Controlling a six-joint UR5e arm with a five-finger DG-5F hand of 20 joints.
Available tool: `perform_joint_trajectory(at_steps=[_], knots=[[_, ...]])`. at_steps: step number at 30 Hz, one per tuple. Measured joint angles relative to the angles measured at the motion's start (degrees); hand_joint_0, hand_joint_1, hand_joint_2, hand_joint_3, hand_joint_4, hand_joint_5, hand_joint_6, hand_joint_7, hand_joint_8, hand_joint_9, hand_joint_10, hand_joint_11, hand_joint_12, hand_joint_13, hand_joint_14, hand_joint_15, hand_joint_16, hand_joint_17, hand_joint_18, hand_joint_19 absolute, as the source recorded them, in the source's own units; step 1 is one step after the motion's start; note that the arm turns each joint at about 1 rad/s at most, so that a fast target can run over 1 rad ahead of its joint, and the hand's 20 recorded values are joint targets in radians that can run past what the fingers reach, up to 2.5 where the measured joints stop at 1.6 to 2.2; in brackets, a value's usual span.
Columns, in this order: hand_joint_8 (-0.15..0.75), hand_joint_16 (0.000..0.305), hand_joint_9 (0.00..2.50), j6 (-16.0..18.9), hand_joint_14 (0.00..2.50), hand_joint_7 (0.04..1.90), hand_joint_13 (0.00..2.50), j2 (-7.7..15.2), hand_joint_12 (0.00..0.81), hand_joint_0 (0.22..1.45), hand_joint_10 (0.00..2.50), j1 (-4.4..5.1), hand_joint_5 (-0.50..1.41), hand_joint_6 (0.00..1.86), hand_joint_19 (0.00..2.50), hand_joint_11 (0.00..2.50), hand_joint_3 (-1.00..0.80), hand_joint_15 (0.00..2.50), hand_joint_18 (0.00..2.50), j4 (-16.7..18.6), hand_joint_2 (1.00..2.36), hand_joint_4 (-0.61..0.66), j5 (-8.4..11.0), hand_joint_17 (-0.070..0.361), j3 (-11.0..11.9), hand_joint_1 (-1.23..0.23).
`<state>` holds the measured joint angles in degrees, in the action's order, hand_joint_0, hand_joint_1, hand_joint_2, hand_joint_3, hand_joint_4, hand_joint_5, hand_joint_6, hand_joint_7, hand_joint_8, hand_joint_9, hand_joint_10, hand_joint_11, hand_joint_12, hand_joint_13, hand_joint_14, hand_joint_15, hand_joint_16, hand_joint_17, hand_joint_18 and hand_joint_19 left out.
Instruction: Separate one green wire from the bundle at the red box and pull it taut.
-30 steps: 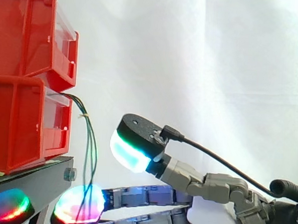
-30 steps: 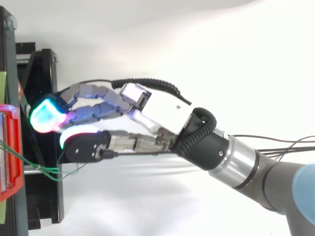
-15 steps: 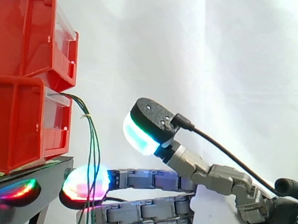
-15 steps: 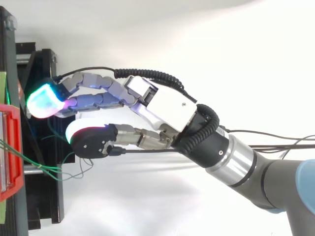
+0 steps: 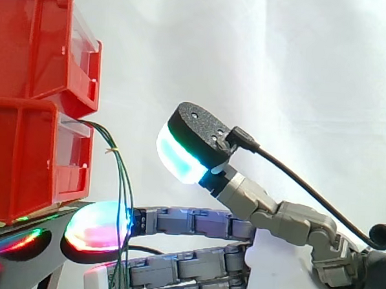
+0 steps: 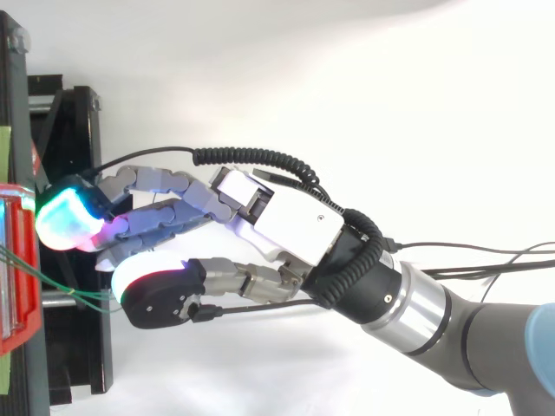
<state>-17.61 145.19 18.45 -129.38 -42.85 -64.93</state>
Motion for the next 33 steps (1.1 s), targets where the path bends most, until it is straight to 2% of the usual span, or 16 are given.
perform_joint_trajectory(at_steps=[6,9,16,23,33], knots=[[0.364,0.063,0.81,0.1,0.0,0.72,0.97,0.2,0.491,0.41,0.01,0.26,-0.27,0.5,0.18,0.26,-0.5,0.13,0.7,0.1,1.0,0.14,0.04,0.142,0.0,-0.41],[0.363,0.063,0.81,0.6,0.01,0.72,0.96,1.1,0.493,0.41,0.01,0.27,-0.27,0.5,0.18,0.27,-0.5,0.13,0.7,0.5,1.0,0.14,-0.05,0.142,0.3,-0.42],[0.385,0.063,0.89,3.1,0.01,0.71,0.95,4.3,0.479,0.42,0.01,0.2,-0.27,0.5,0.19,0.22,-0.5,0.13,0.69,0.7,1.0,0.14,-0.23,0.142,3.7,-0.42],[0.397,0.065,1.0,2.9,0.01,0.68,0.95,4.7,0.475,0.42,0.01,0.28,-0.28,0.5,0.22,0.24,-0.5,0.17,0.7,0.7,1.0,0.13,-0.69,0.146,4.5,-0.41],[0.388,0.066,1.02,2.6,0.01,0.68,0.99,4.7,0.472,0.42,0.01,0.95,-0.28,0.5,0.27,0.29,-0.5,0.24,0.72,1.3,1.0,0.13,-0.66,0.149,4.6,-0.41]])
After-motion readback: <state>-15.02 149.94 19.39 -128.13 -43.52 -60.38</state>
